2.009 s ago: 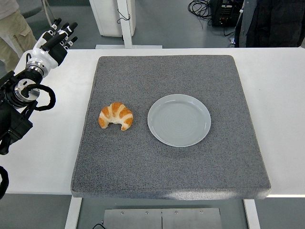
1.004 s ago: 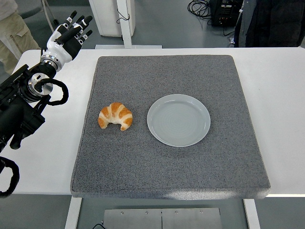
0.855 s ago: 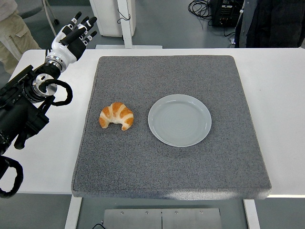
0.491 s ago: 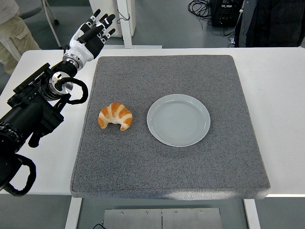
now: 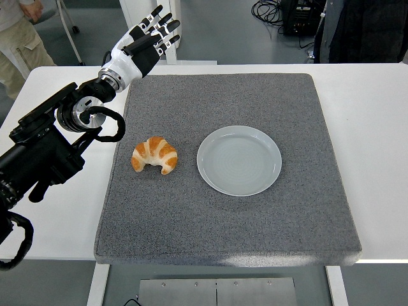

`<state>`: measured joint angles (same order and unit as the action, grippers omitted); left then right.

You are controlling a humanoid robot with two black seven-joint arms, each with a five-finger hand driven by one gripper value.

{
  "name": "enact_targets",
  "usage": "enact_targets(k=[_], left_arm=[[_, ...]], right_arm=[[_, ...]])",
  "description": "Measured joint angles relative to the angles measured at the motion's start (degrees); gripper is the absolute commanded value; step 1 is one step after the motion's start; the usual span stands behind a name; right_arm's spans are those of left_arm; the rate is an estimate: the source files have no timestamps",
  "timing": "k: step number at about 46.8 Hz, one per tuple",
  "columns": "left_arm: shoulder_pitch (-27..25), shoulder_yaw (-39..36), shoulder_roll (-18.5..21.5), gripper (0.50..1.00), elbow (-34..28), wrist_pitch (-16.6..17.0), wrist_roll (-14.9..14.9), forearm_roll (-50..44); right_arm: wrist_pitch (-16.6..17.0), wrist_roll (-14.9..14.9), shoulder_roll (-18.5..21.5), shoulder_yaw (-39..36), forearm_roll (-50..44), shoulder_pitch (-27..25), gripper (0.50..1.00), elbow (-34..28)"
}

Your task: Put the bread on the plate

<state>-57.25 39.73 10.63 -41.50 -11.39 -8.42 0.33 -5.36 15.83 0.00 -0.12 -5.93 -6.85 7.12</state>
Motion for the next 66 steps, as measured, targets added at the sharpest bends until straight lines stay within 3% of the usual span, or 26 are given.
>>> enact_targets(k=[10,30,40,52,66], left_arm=[[0.56,-6.15,8.17,1.0,-10.75,0.15,0.09,1.32],[0.93,-12.27,18.03,1.0,-23.95,1.32,0.05,10.16],[1.64,-12.73,20.98,1.0,-29.5,5.55,-0.11,13.5],[3.15,-13.63,24.97,1.0,-33.52,8.25,-0.07,28.71],[3.19,-14.34,33.02,1.0,-40.63,7.0,0.16,44.32]], right_arm=[[0.0,0.0,0.0,0.0,0.02,0.0,1.0,0.0],[0.0,-0.01,0.0,0.01,0.04,0.0,1.0,0.0],[0.0,0.0,0.01,0.03,0.01,0.0,1.0,0.0],[0.0,0.0,0.0,0.0,0.01,0.0,1.0,0.0],[0.0,0.01,0.0,0.0,0.0,0.0,1.0,0.0]])
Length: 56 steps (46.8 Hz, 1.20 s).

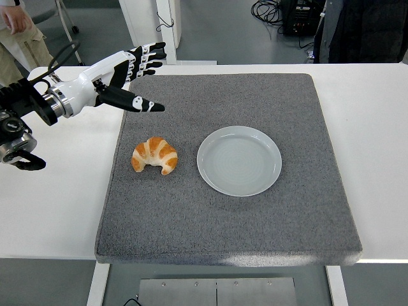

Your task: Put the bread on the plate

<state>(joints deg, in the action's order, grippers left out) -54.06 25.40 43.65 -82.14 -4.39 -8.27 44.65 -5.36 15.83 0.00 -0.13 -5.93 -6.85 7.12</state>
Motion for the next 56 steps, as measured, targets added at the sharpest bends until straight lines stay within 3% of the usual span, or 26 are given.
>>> enact_targets(k=[10,22,34,43,56], left_arm=[[-1.09,0.42,2.53,1.0,-1.41,-5.34,0.09,4.38],[0.91,-0.05,2.51,1.0,-1.63,-5.39,-0.05,19.43],[3.05,-2.17,2.69,0.996,-1.73,-5.36,-0.1,27.01],[4.23,-3.8,1.87,0.968,-1.13,-2.19,-0.15,32.71],[4.47,-5.36,-1.1,0.966,2.32,0.93,-0.05,32.73]], right_arm=[[0.0,-0.01,0.0,0.0,0.02,-0.01,1.0,0.0],[0.0,-0.02,0.0,0.03,0.04,-0.01,1.0,0.0],[0.0,-0.02,0.0,0.01,0.02,-0.01,1.0,0.0],[0.0,-0.01,0.0,0.0,0.04,0.0,1.0,0.0],[0.0,-0.01,0.0,0.01,0.02,0.0,1.0,0.0]])
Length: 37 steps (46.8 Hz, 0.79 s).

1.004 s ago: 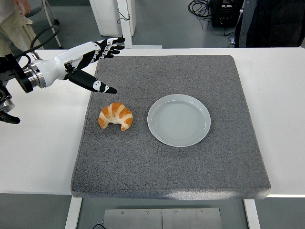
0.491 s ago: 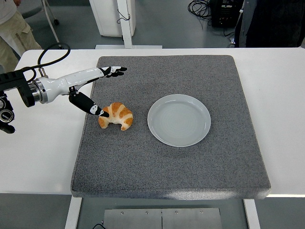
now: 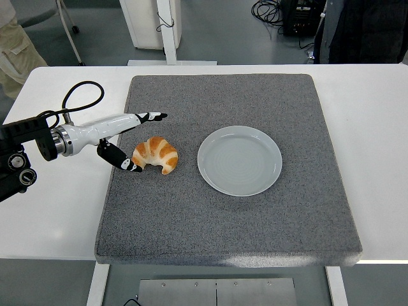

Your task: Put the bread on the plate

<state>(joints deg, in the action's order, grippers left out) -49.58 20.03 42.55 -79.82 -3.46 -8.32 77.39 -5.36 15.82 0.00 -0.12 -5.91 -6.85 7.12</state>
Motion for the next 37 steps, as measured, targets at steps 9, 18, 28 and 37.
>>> enact_targets(k=[9,18,28,37], left_arm=[[0.1,-0.08,-1.99,0.968,1.94,1.57,-0.03,-0.12],[0.31,-0.12,-4.3,0.968,5.01,1.74,-0.19,-0.13],[2.08,-0.18,-5.69,0.968,6.44,2.88,-0.38,0.3],[2.73,-0.2,-7.14,0.968,9.03,3.54,-0.66,0.48]], right_arm=[[0.0,-0.01,0.0,0.0,-0.01,0.0,1.0,0.0],[0.0,0.0,0.0,0.01,-0.01,0.0,1.0,0.0],[0.0,0.0,0.0,0.01,0.0,0.0,1.0,0.0],[0.0,-0.01,0.0,-0.02,0.0,-0.01,1.0,0.0]])
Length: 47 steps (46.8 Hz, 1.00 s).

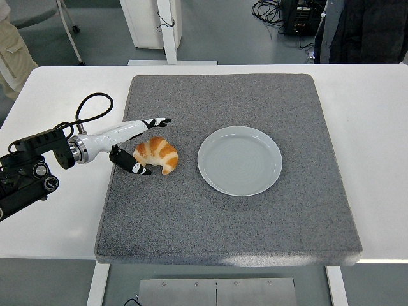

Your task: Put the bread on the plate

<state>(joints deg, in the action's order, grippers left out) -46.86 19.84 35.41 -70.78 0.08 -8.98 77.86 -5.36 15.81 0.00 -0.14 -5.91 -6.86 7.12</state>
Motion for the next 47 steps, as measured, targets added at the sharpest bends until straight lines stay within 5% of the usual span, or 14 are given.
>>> enact_targets(k=[16,26,45,47], left_arm=[[-0.04,0.01,-0.56,0.96,0.42,0.75,-0.2,-0.16],[0.01,0.02,-1.03,0.837,0.53,2.19,-0.95,-0.11],[0.97,-0.06,-1.83,0.834,1.36,2.3,-0.86,-0.17],[1.01,-0.06,-1.88,0.806,1.36,2.3,-0.86,-0.16]], right_arm=[[0.0,0.01,0.0,0.0,0.0,0.0,1.0,0.0],[0.0,0.02,0.0,0.03,-0.02,0.01,1.0,0.0],[0.0,0.01,0.0,0.02,0.02,0.0,1.0,0.0],[0.0,0.01,0.0,0.03,0.02,0.0,1.0,0.0]])
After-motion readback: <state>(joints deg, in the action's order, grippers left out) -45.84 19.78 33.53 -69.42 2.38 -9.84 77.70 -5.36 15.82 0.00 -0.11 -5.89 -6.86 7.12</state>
